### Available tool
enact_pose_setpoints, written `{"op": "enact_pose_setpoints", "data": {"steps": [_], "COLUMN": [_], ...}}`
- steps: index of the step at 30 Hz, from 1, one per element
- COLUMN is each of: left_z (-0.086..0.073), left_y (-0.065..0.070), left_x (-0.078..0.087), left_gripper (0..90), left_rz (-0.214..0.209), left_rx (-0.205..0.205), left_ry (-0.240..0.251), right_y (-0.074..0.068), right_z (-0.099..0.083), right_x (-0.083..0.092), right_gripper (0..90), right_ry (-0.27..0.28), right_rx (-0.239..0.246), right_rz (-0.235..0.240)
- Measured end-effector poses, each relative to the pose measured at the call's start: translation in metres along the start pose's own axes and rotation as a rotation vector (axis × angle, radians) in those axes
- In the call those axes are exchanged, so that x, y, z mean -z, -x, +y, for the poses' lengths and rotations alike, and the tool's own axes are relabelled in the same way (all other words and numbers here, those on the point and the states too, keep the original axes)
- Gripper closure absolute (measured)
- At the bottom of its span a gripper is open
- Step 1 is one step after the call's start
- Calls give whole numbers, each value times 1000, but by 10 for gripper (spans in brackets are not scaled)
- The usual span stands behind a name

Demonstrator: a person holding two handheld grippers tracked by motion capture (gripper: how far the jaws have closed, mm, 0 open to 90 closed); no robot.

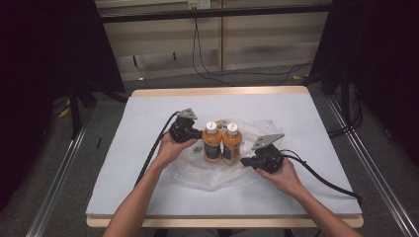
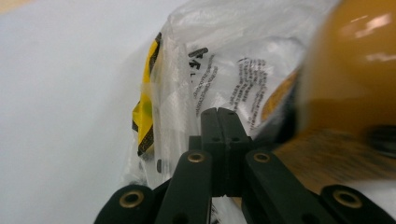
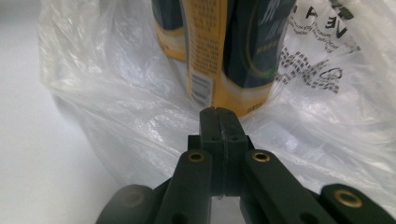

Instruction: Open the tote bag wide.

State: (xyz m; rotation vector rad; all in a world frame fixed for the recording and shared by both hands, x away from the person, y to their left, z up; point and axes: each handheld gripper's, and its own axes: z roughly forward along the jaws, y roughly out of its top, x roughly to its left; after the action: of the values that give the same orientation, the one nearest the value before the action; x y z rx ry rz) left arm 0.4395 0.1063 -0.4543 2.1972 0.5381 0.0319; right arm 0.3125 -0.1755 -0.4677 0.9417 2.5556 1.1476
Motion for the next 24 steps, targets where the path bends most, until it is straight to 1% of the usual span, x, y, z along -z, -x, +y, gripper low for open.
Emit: {"op": "enact_pose_setpoints", "data": {"steps": [1,2,3,4,5,6,7,8,9,10,11,12,13,15,16,17,18,19,20,21,22,23,24], "left_z": [-1,-3,-4,-6,-8,-10,-13,-14,-15,-16,-16,-16,-16,-15,-15,-15,-15,-15,-15,-15,-16,-18,-20], "left_y": [-2,-4,-6,-8,-9,-11,-13,-14,-15,-16,-17,-18,-18,-20,-20,-20,-19,-18,-18,-17,-17,-17,-18], "left_x": [-5,-9,-14,-18,-21,-23,-25,-27,-27,-27,-26,-27,-26,-25,-25,-25,-25,-24,-24,-23,-22,-21,-20], "left_gripper": [900,900,900,900,900,900,900,900,900,900,900,900,900,900,900,900,900,900,900,900,900,900,900], "left_rz": [0,-7,-6,5,7,11,15,21,22,24,23,24,40,57,57,61,67,101,86,90,93,95,90], "left_rx": [3,22,31,31,44,41,49,57,60,73,67,73,69,67,64,62,62,52,52,50,57,64,74], "left_ry": [-7,-6,-12,-30,-36,-53,-58,-63,-68,-55,-69,-51,-56,-69,-69,-70,-68,-82,-73,-86,-81,-66,-53], "right_y": [1,1,2,3,3,3,3,2,2,2,2,2,2,0,-1,-2,-3,-3,-4,-5,-6,-8,-9], "right_z": [-1,-1,-2,-2,-3,-5,-6,-6,-6,-6,-6,-8,-9,-12,-14,-16,-17,-17,-18,-18,-19,-20,-21], "right_x": [-2,-4,-5,-7,-9,-11,-12,-12,-12,-11,-10,-8,-7,-4,-2,-1,0,1,1,2,4,5,6], "right_gripper": [900,900,900,900,900,900,900,900,900,900,900,900,900,900,900,900,900,900,900,900,900,900,900], "right_ry": [-5,-12,-20,-20,-28,-37,-42,-48,-46,-52,-60,-63,-62,-68,-66,-69,-65,-65,-68,-71,-73,-78,-78], "right_rx": [-2,-3,-5,-5,-9,-9,-9,-7,-2,6,6,2,-9,-14,-16,-13,-19,-18,-19,-19,-12,-17,-8], "right_rz": [3,-3,-3,2,0,0,5,-3,2,1,-7,4,16,18,28,25,37,39,45,46,41,45,47]}}
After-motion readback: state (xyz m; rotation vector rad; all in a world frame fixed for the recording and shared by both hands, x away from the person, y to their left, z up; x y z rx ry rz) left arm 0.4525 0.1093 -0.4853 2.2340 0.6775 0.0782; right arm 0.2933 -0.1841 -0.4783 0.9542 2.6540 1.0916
